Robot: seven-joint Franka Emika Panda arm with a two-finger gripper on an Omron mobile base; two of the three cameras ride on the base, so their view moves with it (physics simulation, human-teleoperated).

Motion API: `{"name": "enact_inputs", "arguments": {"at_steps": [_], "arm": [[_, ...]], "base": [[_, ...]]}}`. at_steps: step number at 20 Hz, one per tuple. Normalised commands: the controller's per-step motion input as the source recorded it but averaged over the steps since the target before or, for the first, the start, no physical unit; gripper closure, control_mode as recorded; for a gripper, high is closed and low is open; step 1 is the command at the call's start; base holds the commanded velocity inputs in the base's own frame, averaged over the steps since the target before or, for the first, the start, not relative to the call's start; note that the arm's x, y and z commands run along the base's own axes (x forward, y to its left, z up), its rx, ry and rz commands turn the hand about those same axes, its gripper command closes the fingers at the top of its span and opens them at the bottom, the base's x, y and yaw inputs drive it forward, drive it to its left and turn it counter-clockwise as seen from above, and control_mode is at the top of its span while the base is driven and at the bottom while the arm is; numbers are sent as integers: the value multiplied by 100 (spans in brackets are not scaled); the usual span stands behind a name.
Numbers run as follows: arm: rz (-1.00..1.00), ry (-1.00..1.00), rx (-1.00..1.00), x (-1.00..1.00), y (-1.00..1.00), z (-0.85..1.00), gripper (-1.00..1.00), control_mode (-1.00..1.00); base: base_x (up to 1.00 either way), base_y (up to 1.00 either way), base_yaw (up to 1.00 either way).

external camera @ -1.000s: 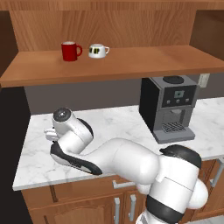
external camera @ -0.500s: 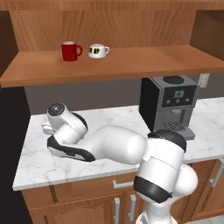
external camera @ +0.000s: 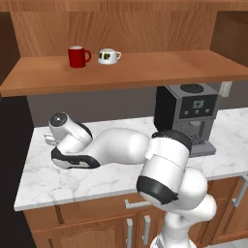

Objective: Pick the mug on the counter and place it in the cabinet with the handle facing the right, like the mugs already inside.

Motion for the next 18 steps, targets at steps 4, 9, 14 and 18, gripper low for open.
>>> {"name": "enact_inputs", "arguments": {"at_steps": [4, 9, 14, 18], "arm": [[-5, 0, 0, 27, 28, -11, -100, -100], [-6, 0, 0, 24, 24, -7, -100, -100], [-8, 0, 0, 17, 19, -8, -100, -100], [-9, 0, 1, 16, 12, -15, -100, -100]], "base": [[0, 0, 0], [0, 0, 0], [0, 0, 0], [0, 0, 0]]}}
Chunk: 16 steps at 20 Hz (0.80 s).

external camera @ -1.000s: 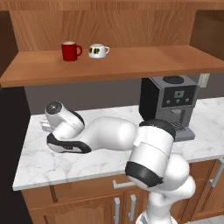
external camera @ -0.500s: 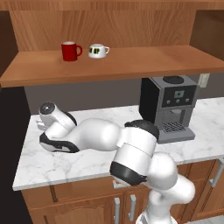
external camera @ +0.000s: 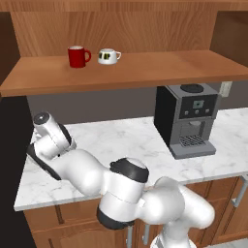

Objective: Pick the mug on the counter and place it in the cabinet with the handle facing the right, like the mugs already inside.

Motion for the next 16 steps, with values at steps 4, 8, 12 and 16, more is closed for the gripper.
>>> {"name": "enact_inputs", "arguments": {"at_steps": [4, 8, 12, 16], "arm": [[-6, 1, 0, 12, 3, -28, -100, -100], [-5, 2, 0, 13, 0, -30, -100, -100], [-3, 1, 2, 24, 0, -27, -100, -100], [-3, 0, 4, 34, 0, -17, -100, -100]], "base": [[0, 0, 0], [0, 0, 0], [0, 0, 0], [0, 0, 0]]}}
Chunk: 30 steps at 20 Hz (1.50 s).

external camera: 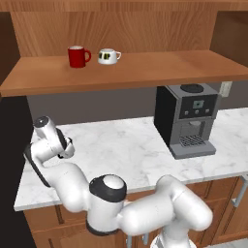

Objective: Pick the mug on the counter and place it in the cabinet with the handle facing the right, like the mugs already inside.

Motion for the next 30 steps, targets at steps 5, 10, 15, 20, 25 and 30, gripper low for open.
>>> {"name": "enact_inputs", "arguments": {"at_steps": [5, 10, 15, 20, 25, 30], "arm": [[-3, 2, 6, 44, 0, -20, -100, -100], [-2, 4, 2, 42, 0, -28, -100, -100], [-2, 5, 0, 38, 5, -29, 100, -100], [-2, 1, 0, 21, 0, -19, 100, -100], [0, 0, 0, 0, 0, -1, 100, -100], [0, -1, 0, -12, 6, 0, 100, -100]], "base": [[0, 0, 0], [0, 0, 0], [0, 0, 0], [0, 0, 0], [0, 0, 0], [0, 0, 0]]}}
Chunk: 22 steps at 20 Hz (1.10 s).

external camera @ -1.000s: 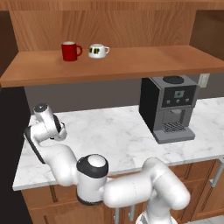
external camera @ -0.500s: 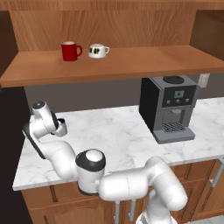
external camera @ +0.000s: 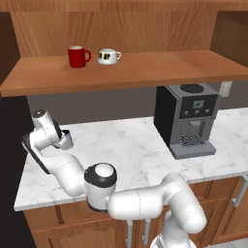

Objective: Pick the mug on the counter and place it in the cabinet with the handle facing the right, like the mugs already inside.

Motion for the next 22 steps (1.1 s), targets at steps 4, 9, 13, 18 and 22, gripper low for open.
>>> {"name": "enact_inputs", "arguments": {"at_steps": [4, 9, 13, 18, 22], "arm": [[0, -5, 0, -36, 5, 9, 100, -100], [0, -8, 0, -52, 0, 15, 100, -100], [7, -7, 2, -51, 0, 7, 100, -100], [17, -2, 7, -34, -18, 0, 100, -100], [25, -2, 8, -33, -44, 1, 100, -100]], "base": [[0, 0, 0], [0, 0, 0], [0, 0, 0], [0, 0, 0], [0, 0, 0]]}}
